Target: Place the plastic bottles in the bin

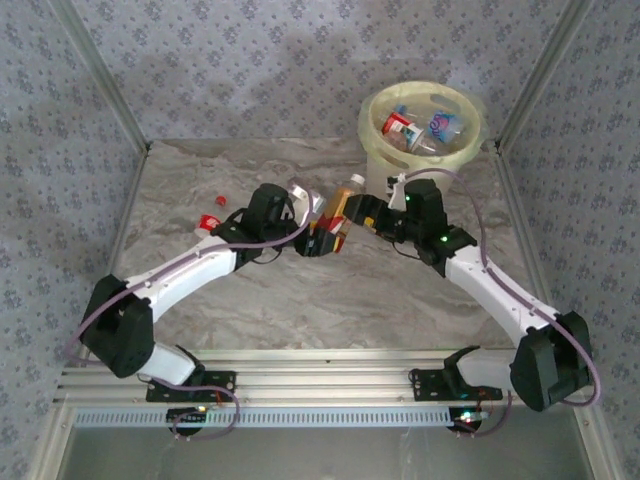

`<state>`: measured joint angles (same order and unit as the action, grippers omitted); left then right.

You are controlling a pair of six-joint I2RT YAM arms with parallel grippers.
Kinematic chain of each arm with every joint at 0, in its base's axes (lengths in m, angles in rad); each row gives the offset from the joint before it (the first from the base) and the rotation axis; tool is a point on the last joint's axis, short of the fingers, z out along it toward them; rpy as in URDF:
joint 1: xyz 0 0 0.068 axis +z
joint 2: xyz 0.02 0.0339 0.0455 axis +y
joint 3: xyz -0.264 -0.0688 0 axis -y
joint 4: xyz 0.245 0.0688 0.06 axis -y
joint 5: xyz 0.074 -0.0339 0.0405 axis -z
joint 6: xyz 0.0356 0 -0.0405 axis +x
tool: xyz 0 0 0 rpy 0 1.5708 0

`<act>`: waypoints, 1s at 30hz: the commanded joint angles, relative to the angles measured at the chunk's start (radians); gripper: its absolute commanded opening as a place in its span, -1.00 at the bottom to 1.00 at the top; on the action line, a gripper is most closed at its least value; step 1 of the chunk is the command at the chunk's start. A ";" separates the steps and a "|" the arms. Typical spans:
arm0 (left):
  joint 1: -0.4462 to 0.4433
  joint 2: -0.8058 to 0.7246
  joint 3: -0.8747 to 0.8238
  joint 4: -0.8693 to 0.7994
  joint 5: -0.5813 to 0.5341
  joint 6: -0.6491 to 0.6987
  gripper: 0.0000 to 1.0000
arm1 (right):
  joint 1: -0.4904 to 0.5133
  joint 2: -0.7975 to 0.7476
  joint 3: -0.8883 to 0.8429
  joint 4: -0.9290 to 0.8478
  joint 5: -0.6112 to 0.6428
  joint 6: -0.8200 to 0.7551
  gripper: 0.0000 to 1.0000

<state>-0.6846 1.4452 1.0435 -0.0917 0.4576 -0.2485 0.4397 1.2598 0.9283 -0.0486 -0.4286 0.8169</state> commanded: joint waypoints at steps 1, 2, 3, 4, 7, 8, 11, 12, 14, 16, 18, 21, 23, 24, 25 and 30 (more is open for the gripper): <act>-0.026 -0.027 -0.017 0.024 0.018 -0.011 0.26 | 0.013 0.018 0.039 0.021 -0.026 -0.002 0.82; -0.034 -0.029 -0.021 0.026 0.017 -0.012 0.27 | 0.014 0.018 0.040 0.021 -0.026 -0.004 0.80; -0.040 -0.032 -0.024 0.026 0.016 -0.012 0.27 | 0.017 0.020 0.040 0.023 -0.024 -0.006 0.78; -0.050 -0.033 -0.026 0.026 0.014 -0.012 0.27 | 0.019 0.018 0.042 0.022 -0.022 -0.008 0.75; -0.071 -0.035 -0.029 0.030 0.002 -0.014 0.27 | 0.021 0.017 0.045 0.016 -0.021 -0.013 0.58; -0.077 -0.034 -0.028 0.030 -0.003 -0.015 0.27 | 0.020 0.016 0.047 0.013 -0.019 -0.015 0.52; -0.090 -0.034 -0.026 0.030 -0.016 -0.014 0.27 | 0.021 0.011 0.047 0.001 -0.012 -0.020 0.39; -0.092 -0.033 -0.025 0.030 -0.017 -0.014 0.28 | 0.020 0.008 0.049 -0.002 -0.012 -0.023 0.35; -0.097 -0.034 -0.023 0.033 -0.019 -0.014 0.28 | 0.018 0.003 0.051 -0.012 -0.004 -0.030 0.27; -0.100 -0.033 -0.020 0.033 -0.019 -0.015 0.33 | 0.017 -0.005 0.051 -0.019 0.002 -0.035 0.23; -0.103 -0.033 -0.020 0.036 -0.019 -0.022 0.50 | 0.015 -0.012 0.054 -0.031 0.005 -0.046 0.21; -0.101 -0.047 -0.018 0.048 -0.023 -0.038 0.88 | 0.008 -0.030 0.071 -0.079 0.015 -0.092 0.20; -0.101 -0.061 -0.016 0.058 -0.022 -0.045 0.99 | -0.004 -0.052 0.091 -0.130 0.024 -0.143 0.20; -0.101 -0.073 -0.018 0.071 -0.018 -0.054 0.99 | -0.011 -0.068 0.105 -0.158 0.027 -0.176 0.20; -0.102 -0.082 -0.021 0.089 -0.012 -0.065 0.99 | -0.018 -0.082 0.119 -0.185 0.031 -0.198 0.20; -0.101 -0.143 -0.050 0.224 0.001 -0.122 0.99 | -0.056 -0.157 0.225 -0.325 0.068 -0.385 0.20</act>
<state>-0.7811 1.3544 1.0046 0.0078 0.4313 -0.3298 0.3988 1.1599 1.0706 -0.2752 -0.3977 0.5823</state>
